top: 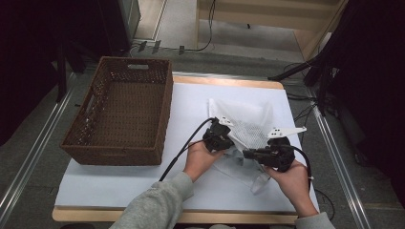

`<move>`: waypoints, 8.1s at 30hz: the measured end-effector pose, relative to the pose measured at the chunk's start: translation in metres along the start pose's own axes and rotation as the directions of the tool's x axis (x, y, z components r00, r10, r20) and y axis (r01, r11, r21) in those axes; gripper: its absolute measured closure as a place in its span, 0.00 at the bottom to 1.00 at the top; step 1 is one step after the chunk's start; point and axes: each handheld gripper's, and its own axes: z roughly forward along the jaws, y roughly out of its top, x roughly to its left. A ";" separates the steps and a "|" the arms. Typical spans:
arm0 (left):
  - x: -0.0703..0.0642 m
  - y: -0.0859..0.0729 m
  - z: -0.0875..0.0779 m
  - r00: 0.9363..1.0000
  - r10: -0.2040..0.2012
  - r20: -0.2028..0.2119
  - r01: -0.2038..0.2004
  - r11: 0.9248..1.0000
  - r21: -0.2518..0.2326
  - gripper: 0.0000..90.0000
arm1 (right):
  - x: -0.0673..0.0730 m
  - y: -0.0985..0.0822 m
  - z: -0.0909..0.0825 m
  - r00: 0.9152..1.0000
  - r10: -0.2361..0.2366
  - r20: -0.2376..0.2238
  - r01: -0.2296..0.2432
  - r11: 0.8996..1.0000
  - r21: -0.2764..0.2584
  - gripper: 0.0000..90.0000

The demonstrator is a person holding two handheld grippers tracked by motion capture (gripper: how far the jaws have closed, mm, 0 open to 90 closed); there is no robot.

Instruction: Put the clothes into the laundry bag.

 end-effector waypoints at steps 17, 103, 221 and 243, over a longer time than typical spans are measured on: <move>0.008 -0.045 -0.037 1.000 -0.017 0.015 0.017 0.999 0.044 1.00 | -0.001 0.000 0.000 1.000 0.005 0.009 -0.005 1.000 0.004 0.98; -0.011 0.033 0.059 0.999 0.036 0.038 -0.036 0.999 0.010 1.00 | -0.025 -0.011 -0.027 0.998 0.051 0.029 -0.050 0.997 -0.053 0.98; -0.052 -0.010 -0.065 0.984 0.064 0.168 -0.044 0.991 -0.125 1.00 | 0.016 -0.006 -0.034 1.000 -0.029 -0.007 0.028 0.998 -0.051 0.98; -0.006 -0.038 -0.070 0.999 -0.005 0.047 0.006 1.000 -0.021 0.76 | -0.001 -0.020 -0.008 1.000 -0.004 0.006 0.004 0.998 0.065 0.98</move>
